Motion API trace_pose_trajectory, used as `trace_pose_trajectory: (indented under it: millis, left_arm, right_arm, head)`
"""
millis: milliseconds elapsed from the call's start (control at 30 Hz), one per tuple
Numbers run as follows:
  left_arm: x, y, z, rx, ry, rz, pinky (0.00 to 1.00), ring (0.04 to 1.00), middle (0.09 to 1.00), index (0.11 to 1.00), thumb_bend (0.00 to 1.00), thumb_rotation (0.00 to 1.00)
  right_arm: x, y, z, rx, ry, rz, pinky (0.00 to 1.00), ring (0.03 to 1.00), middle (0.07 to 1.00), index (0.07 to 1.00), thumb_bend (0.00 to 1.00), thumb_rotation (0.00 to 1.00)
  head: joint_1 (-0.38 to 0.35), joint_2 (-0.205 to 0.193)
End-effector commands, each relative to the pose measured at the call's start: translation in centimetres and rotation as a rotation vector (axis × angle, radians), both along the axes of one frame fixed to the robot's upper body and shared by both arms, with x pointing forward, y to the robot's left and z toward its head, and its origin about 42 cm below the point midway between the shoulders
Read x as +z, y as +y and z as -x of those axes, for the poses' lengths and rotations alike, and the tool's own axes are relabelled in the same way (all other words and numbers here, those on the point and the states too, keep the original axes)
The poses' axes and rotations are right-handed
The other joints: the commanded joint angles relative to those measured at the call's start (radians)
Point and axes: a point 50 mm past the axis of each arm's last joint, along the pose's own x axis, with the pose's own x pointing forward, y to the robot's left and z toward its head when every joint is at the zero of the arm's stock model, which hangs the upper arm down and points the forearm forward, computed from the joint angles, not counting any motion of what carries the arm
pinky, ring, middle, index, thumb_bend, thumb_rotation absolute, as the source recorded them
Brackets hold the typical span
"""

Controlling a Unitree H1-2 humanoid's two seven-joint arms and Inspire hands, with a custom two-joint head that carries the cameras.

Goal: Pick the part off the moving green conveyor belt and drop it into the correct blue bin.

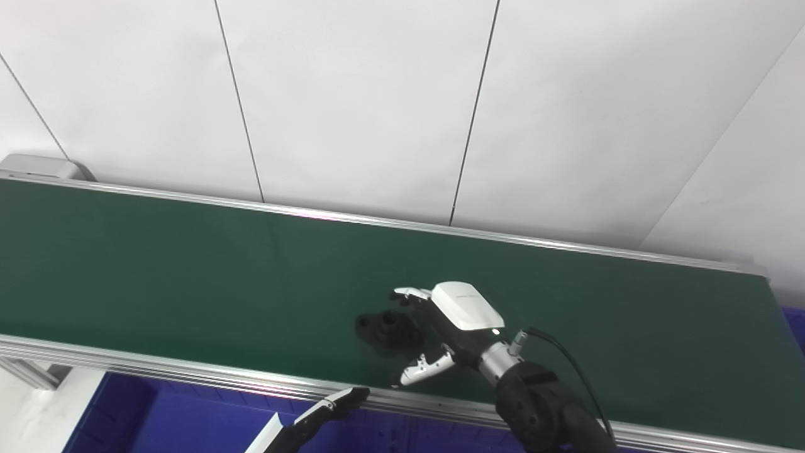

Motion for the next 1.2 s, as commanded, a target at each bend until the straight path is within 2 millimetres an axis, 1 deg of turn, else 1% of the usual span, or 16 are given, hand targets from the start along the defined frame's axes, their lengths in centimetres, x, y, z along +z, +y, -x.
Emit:
trace_pose_trajectory:
  millis: [0, 233, 367, 500, 633, 733, 767, 800, 833, 867, 900, 933, 967, 1033, 1100, 1167]
  left_arm:
    - [1.1, -0.1, -0.1, -0.001, -0.054, 0.037, 0.86, 0.882, 0.893, 0.878, 0.83, 0.40]
    - [1.4, -0.2, 0.0, 0.002, -0.065, 0.035, 0.88, 0.890, 0.897, 0.886, 0.83, 0.42]
    - [1.5, -0.3, 0.1, 0.005, -0.065, 0.045, 0.88, 0.893, 0.899, 0.887, 0.82, 0.41]
    - [1.6, -0.3, 0.2, 0.004, -0.063, 0.052, 0.89, 0.897, 0.901, 0.890, 0.82, 0.41]
    - [1.7, -0.3, 0.2, 0.009, -0.068, 0.047, 0.88, 0.890, 0.898, 0.888, 0.82, 0.41]
    - [1.8, -0.3, 0.2, 0.011, -0.072, 0.050, 0.87, 0.886, 0.897, 0.887, 0.82, 0.41]
    - [1.8, -0.3, 0.2, 0.011, -0.071, 0.053, 0.87, 0.889, 0.898, 0.888, 0.82, 0.40]
    - [1.8, -0.3, 0.2, 0.012, -0.070, 0.057, 0.87, 0.890, 0.898, 0.889, 0.82, 0.40]
    - [1.8, -0.4, 0.2, 0.013, -0.070, 0.059, 0.87, 0.888, 0.897, 0.887, 0.82, 0.40]
    - [1.8, -0.4, 0.2, 0.014, -0.070, 0.060, 0.87, 0.887, 0.896, 0.887, 0.82, 0.39]
    - [1.9, -0.4, 0.2, 0.014, -0.071, 0.059, 0.87, 0.887, 0.896, 0.887, 0.82, 0.39]
    - [1.9, -0.4, 0.2, 0.012, -0.071, 0.060, 0.87, 0.888, 0.898, 0.888, 0.82, 0.39]
    - [1.9, -0.3, 0.2, 0.012, -0.072, 0.062, 0.87, 0.889, 0.899, 0.889, 0.82, 0.39]
    - [2.0, -0.3, 0.2, 0.012, -0.073, 0.061, 0.87, 0.889, 0.900, 0.889, 0.82, 0.39]
    - [2.0, -0.3, 0.2, 0.011, -0.076, 0.057, 0.86, 0.887, 0.898, 0.888, 0.82, 0.39]
    - [2.1, -0.2, 0.2, 0.009, -0.075, 0.059, 0.87, 0.891, 0.900, 0.891, 0.82, 0.39]
  right_arm:
    - [1.2, 0.5, -0.4, 0.026, -0.061, -0.016, 0.74, 0.771, 0.801, 0.839, 0.81, 0.36]
    - [0.0, 0.5, -0.2, 0.017, -0.036, -0.004, 0.75, 0.773, 0.802, 0.837, 0.81, 0.35]
    - [-0.7, 0.4, -0.1, 0.016, -0.048, -0.013, 0.73, 0.756, 0.785, 0.820, 0.74, 0.32]
    - [-1.1, 0.6, 0.0, 0.012, -0.075, -0.024, 0.71, 0.738, 0.766, 0.802, 0.72, 0.30]
    - [-1.6, 0.8, -0.1, 0.007, -0.064, -0.028, 0.72, 0.746, 0.772, 0.810, 0.70, 0.33]
    - [-1.8, 1.0, 0.1, 0.007, -0.071, -0.038, 0.72, 0.741, 0.767, 0.802, 0.69, 0.32]
    - [-1.9, 1.1, 0.1, 0.008, -0.075, -0.041, 0.71, 0.730, 0.756, 0.786, 0.67, 0.27]
    - [-2.0, 1.1, 0.2, 0.008, -0.081, -0.042, 0.71, 0.726, 0.752, 0.781, 0.66, 0.25]
    - [-2.0, 1.1, 0.2, 0.007, -0.084, -0.043, 0.56, 0.608, 0.667, 0.738, 0.61, 0.12]
    - [-2.1, 1.1, 0.3, 0.007, -0.088, -0.041, 0.50, 0.568, 0.638, 0.724, 0.59, 0.07]
    - [-2.1, 1.1, 0.3, 0.008, -0.092, -0.036, 0.39, 0.464, 0.547, 0.662, 0.56, 0.03]
    - [-2.1, 1.0, 0.4, 0.011, -0.099, -0.029, 0.32, 0.393, 0.507, 0.562, 0.54, 0.01]
    - [-2.1, 0.9, 0.4, 0.015, -0.107, -0.022, 0.27, 0.346, 0.489, 0.521, 0.53, 0.00]
    - [-2.0, 0.8, 0.4, 0.017, -0.115, -0.008, 0.25, 0.324, 0.481, 0.501, 0.53, 0.00]
    - [-1.8, 0.7, 0.4, 0.023, -0.117, 0.012, 0.26, 0.330, 0.478, 0.494, 0.53, 0.00]
    - [-1.5, 0.6, 0.4, 0.028, -0.117, 0.023, 0.24, 0.317, 0.476, 0.492, 0.53, 0.00]
  head:
    - [0.001, 0.004]
    - [-0.001, 0.012]
    - [-0.012, 0.014]
    - [-0.017, 0.018]
    - [-0.016, 0.021]
    - [-0.019, 0.025]
    - [-0.019, 0.025]
    - [-0.021, 0.027]
    - [-0.021, 0.027]
    - [-0.022, 0.029]
    - [-0.024, 0.030]
    - [-0.024, 0.030]
    - [-0.027, 0.031]
    - [-0.029, 0.032]
    - [-0.032, 0.033]
    - [-0.033, 0.038]
